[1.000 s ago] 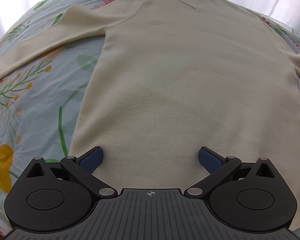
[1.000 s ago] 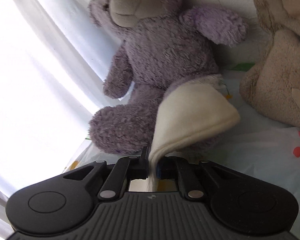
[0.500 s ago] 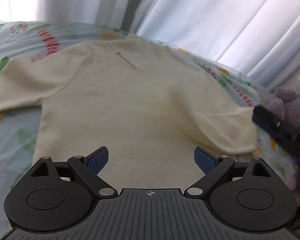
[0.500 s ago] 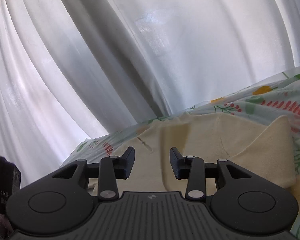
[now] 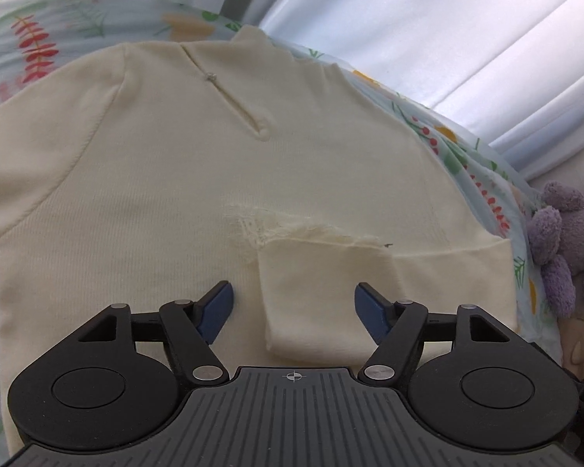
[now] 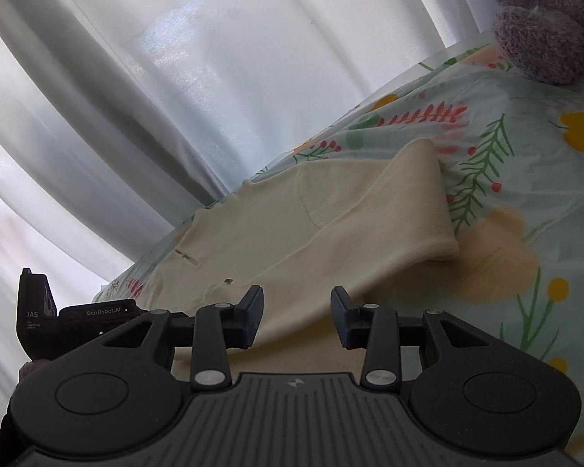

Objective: Fold small clothes

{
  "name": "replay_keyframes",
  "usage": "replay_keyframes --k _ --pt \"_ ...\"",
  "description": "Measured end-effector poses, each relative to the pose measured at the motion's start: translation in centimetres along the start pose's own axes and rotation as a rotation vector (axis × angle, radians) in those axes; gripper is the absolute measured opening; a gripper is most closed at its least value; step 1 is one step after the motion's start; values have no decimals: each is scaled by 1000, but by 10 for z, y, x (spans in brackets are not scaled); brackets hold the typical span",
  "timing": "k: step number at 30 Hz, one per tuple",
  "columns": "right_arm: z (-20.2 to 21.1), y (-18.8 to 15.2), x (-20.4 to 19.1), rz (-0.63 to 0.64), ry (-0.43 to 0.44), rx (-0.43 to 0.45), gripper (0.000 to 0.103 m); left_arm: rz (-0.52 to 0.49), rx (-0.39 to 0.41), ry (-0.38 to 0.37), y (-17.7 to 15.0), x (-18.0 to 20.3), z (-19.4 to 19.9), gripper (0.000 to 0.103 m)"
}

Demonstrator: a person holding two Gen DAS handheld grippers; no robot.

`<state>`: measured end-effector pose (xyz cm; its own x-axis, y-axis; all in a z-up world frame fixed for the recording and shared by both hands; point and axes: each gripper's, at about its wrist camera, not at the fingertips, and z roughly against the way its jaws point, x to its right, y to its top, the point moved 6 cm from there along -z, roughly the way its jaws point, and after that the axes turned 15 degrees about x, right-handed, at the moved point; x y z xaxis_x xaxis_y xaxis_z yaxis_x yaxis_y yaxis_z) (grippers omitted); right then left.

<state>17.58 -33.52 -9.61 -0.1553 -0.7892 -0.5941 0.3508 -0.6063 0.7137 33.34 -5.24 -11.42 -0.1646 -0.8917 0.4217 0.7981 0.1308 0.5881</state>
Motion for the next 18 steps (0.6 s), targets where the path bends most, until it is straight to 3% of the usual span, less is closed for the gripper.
replay_keyframes --k 6,9,13,16,18 --pt "-9 -5 5 -24 -13 -17 38 -10 -48 -37 -3 11 -11 6" --pt "-16 -6 5 -47 -13 -27 38 -65 8 -34 2 16 -3 6" --pt "-25 -3 3 -59 -8 -33 38 -121 188 -7 36 15 32 6" --pt "-33 -1 1 -60 -7 -35 38 -178 300 70 60 1 52 6" --pt "-40 1 1 -59 -12 -38 38 -188 314 138 66 -17 53 6"
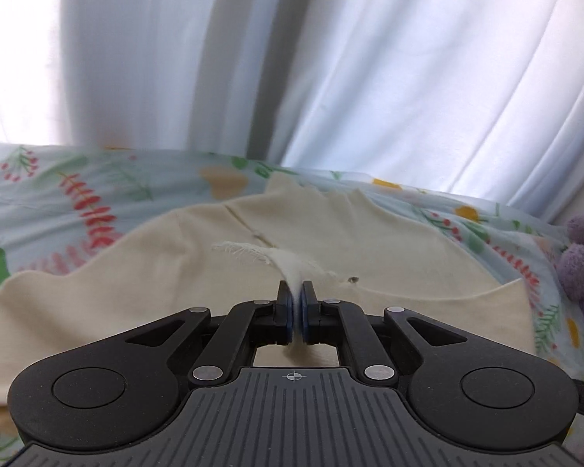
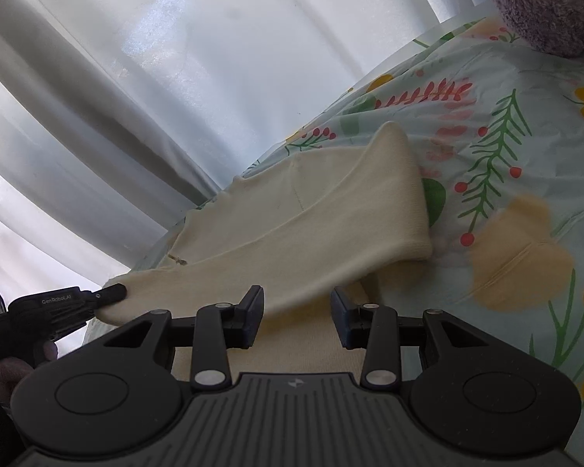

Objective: Fold small clothes

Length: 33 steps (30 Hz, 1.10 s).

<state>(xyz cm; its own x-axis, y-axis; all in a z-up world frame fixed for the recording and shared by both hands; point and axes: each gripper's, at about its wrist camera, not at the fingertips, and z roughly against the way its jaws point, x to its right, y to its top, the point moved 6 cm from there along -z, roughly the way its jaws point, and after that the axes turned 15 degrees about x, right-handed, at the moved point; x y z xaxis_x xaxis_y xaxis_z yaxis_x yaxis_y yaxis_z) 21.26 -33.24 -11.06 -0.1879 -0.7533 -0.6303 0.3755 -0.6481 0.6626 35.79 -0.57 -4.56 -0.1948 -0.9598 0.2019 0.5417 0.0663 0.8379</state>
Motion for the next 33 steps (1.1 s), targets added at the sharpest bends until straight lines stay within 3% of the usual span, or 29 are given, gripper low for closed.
replay_keyframes --k 3,10,13,23,27,29,33 --pt "-11 2 0 -30 -2 -12 38 -2 -46 74 -12 -29 -11 6" --pt "-35 1 3 -40 -59 -23 38 92 -137 30 -42 -50 -27 15" --pt "-37 2 6 -49 -80 -20 38 106 -118 15 -38 -52 -26 6" --pt "-38 6 12 -90 -119 -1 38 86 53 25 12 -56 -9 6" --pt "-42 7 12 -114 -121 5 37 90 60 18 17 -60 -9 6" --pt "-47 9 12 -122 -131 8 33 79 44 18 14 -61 -11 6" --pt "-59 13 10 -85 -172 7 8 45 20 24 5 -62 -18 5"
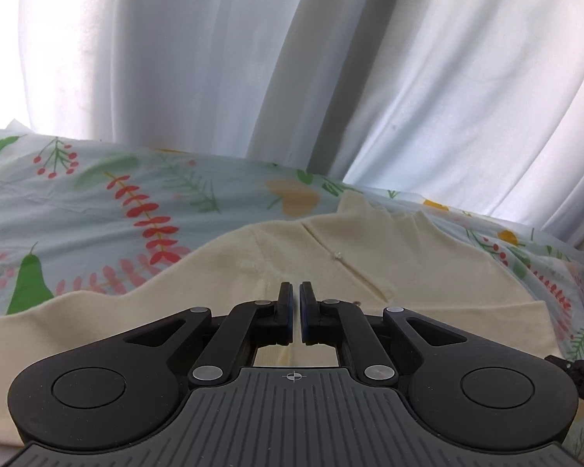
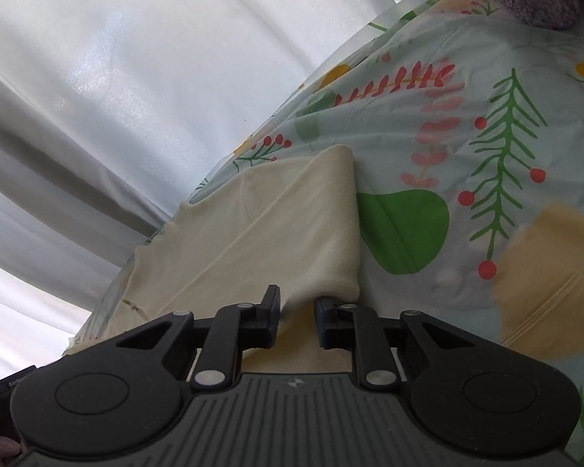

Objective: Fold small clothes

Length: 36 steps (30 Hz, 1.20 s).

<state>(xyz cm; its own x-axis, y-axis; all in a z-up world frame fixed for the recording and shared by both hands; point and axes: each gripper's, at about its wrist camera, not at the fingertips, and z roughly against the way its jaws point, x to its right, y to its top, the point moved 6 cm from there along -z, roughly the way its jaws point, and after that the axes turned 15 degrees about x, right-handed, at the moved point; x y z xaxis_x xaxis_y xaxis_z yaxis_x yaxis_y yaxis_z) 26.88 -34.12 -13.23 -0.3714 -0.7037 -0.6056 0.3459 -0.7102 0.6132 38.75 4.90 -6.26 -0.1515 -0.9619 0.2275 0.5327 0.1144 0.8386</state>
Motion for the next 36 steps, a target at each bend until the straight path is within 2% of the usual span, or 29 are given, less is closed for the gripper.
replay_keyframes --k 2,6,9,12,15,17,20,21,22,25,29,33,34,36 --pt "-4 2 -4 58 -30 17 7 -9 -9 -2 -4 0 -2 5" --pt "3 10 -11 172 -79 124 7 -40 -43 -5 -19 2 -12 5" --pt "-1 8 -9 197 -95 105 7 -39 -83 9 -29 -2 -18 7" --pt "-1 5 -6 200 -82 80 8 0 -111 21 -35 -12 -20 18" --pt "3 7 -5 180 -59 76 9 21 -118 -9 -37 -15 -19 30" --pt "5 6 -6 174 -48 74 11 47 -128 -27 -38 -16 -20 33" --pt "4 5 -7 166 -38 72 11 99 -151 -38 -41 -17 -25 31" --pt "4 5 -7 165 -38 71 12 104 -148 -33 -41 -17 -26 25" --pt "3 4 -8 168 -38 69 12 103 -150 -27 -40 -18 -28 13" --pt "0 3 -11 186 -34 67 12 94 -141 -20 -37 -16 -31 6" --pt "-2 2 -17 248 -43 75 8 -21 -42 6 -21 -3 -22 5" --pt "4 5 -27 285 2 139 7 -118 65 67 -3 6 -16 6" --pt "3 5 -28 289 9 142 8 -154 70 81 -5 7 -18 6" --pt "-3 1 -25 301 -15 104 8 -206 8 92 -16 9 -26 8"
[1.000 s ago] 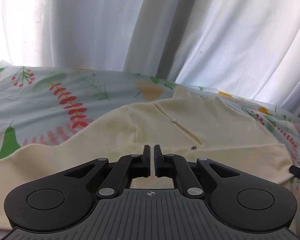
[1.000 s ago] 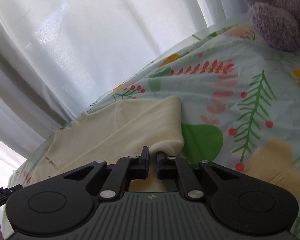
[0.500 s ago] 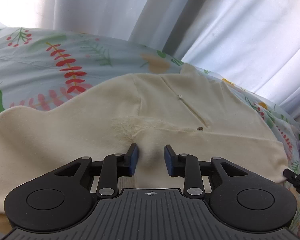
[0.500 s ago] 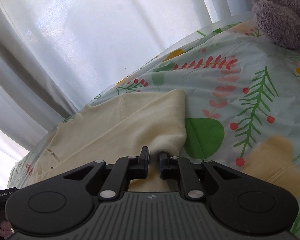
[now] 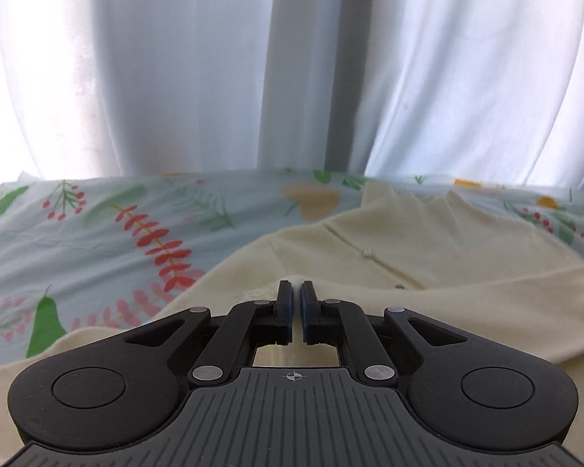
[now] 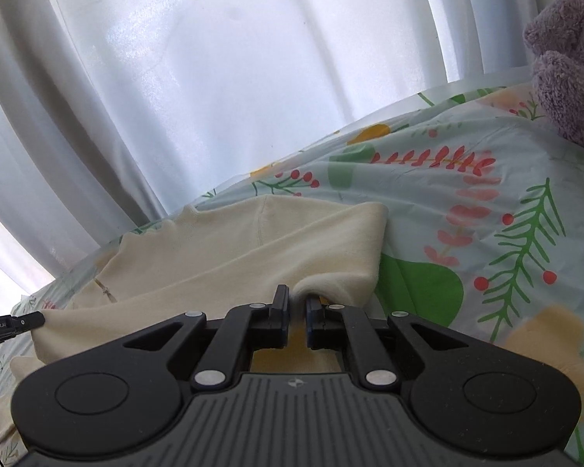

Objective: Fold small clothes

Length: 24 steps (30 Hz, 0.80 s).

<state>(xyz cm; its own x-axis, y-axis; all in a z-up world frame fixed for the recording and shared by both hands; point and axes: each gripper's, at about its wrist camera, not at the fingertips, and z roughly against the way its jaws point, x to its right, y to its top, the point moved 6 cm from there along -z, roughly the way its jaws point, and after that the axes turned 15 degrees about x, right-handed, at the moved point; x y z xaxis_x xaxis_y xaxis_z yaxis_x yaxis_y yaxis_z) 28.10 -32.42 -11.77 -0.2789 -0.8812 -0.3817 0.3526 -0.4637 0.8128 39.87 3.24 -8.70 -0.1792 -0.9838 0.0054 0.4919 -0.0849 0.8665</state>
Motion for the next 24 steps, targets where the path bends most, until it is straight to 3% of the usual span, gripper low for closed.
replay_keyframes --k 3,6,8,9,10,13,16,19,24 --pt "3 -7 7 -35 -8 -82 12 -23 -62 2 -15 -1 4 12" --pt "26 7 7 -27 17 -41 12 -9 -21 -23 -14 -3 25 15" --pt "35 20 1 10 26 6 14 34 2 -63 -9 2 32 22" --pt "35 23 -3 33 27 19 17 62 -2 -97 -7 9 32 31" --pt "30 26 -9 72 33 25 18 89 -12 -133 -8 16 29 38" --pt "6 15 -27 163 39 -24 18 105 -51 -171 -17 38 16 39" --pt "-12 -7 -41 330 20 -76 17 111 -103 -138 -32 43 1 39" --pt "-21 -20 -41 551 -71 -53 18 115 -71 -108 -30 42 -3 39" --pt "-31 -12 -31 629 -130 -13 22 142 -61 4 -24 30 -8 39"
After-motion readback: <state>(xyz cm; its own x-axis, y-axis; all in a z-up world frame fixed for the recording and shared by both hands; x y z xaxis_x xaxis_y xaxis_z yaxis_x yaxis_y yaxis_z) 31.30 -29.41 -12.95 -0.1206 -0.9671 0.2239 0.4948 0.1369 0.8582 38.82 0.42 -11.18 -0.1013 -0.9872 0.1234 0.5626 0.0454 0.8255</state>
